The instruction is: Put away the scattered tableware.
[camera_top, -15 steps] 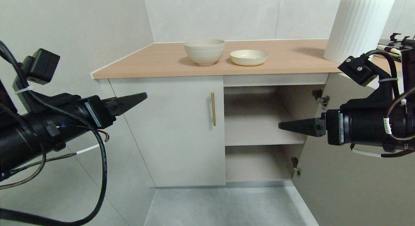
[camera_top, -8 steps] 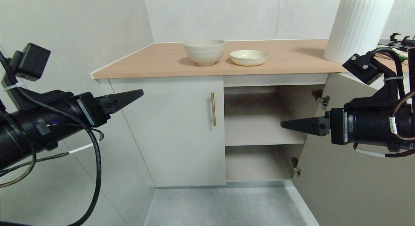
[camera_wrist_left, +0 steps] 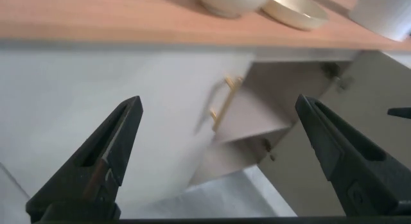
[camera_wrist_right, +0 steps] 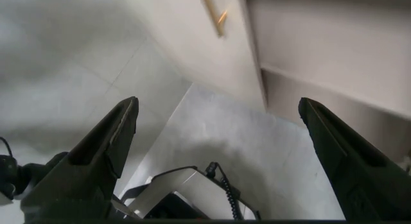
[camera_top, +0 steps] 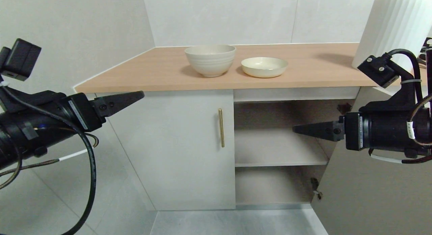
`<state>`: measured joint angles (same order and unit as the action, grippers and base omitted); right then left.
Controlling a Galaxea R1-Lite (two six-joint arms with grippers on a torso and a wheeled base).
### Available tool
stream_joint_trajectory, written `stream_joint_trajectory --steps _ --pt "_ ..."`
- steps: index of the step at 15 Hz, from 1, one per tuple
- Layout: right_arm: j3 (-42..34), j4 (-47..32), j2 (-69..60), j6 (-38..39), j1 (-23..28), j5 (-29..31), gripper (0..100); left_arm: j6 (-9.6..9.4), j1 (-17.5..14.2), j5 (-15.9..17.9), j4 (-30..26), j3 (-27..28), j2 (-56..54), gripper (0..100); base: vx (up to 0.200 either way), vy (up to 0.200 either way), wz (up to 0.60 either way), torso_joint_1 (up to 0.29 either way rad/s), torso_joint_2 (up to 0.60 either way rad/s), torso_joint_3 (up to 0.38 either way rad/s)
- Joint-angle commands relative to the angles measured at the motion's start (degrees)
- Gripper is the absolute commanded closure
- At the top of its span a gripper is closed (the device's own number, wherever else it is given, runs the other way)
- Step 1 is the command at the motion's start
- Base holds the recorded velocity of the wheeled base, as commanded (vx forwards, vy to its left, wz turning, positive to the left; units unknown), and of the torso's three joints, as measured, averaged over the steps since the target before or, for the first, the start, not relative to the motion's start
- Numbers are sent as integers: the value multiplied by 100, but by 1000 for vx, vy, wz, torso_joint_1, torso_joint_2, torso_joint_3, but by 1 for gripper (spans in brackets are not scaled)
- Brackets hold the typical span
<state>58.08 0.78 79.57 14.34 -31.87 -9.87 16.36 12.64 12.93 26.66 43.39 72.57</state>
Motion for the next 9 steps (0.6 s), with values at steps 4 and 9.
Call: stream_joint_trajectory --steps 4,9 --pt "-288 98 -196 -36 5 -85 0 8 1 7 6 -6 11 0 150 0 0 3 -1 5" --pt "-350 186 -196 -71 14 -85 0 16 10 7 15 -23 -15 0 0 0 0 0 0 0"
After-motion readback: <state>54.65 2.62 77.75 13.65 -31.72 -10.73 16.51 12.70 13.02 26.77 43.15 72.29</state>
